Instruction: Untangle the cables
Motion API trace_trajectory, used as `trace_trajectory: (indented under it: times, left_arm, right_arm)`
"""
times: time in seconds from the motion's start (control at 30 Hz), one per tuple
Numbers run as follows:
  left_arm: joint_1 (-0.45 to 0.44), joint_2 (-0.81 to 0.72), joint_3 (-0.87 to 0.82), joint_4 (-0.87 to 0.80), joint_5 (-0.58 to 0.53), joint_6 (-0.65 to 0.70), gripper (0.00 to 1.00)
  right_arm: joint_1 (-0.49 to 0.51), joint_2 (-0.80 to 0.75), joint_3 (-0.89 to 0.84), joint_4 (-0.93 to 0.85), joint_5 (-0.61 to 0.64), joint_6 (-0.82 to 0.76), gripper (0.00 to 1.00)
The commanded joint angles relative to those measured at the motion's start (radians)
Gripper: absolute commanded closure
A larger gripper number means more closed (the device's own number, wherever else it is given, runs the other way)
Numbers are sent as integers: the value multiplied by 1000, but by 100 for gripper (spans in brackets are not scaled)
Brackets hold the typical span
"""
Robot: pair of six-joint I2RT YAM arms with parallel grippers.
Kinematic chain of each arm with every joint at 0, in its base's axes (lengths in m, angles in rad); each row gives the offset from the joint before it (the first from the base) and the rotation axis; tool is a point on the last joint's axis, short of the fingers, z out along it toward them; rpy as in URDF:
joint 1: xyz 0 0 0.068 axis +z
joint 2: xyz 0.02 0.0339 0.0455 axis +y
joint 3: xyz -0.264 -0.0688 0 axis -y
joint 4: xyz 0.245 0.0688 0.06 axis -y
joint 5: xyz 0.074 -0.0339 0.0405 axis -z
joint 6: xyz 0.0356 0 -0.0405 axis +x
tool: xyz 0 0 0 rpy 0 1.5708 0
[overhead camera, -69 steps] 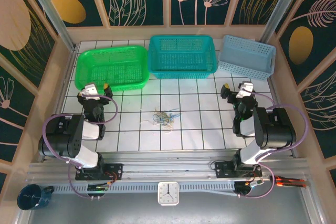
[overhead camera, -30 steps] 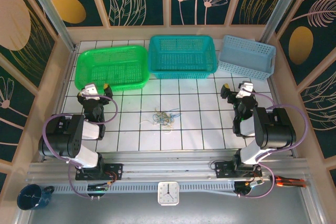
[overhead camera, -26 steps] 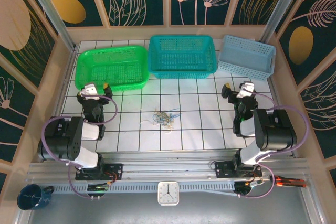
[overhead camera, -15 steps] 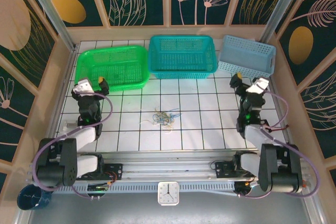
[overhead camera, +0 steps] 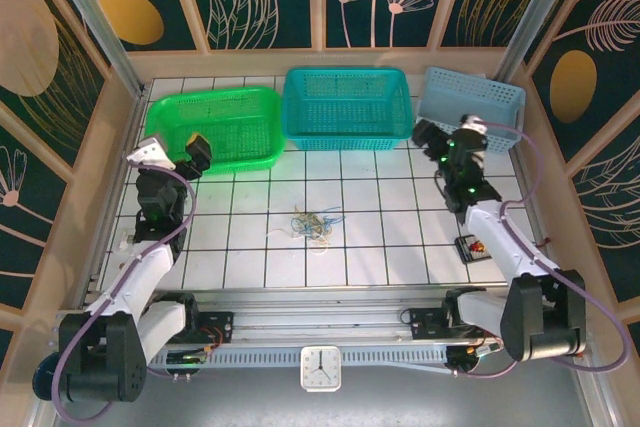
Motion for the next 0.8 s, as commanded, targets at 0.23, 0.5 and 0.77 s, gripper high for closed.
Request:
trace_trajectory:
  times: [0.23,0.5,0.77]
  left_arm:
    - [-171,-24,76,-254,134,-89,1]
    - [-374,-22,-27,-300,13,-178,1]
    - [-468,113,10,-407,-66,-138,1]
  right_arm:
    - [422,23,-28,-111,26,30,16]
    - [686,110,-58,-126,131,127,31]
    - [822,279,-2,-131,136,168,55]
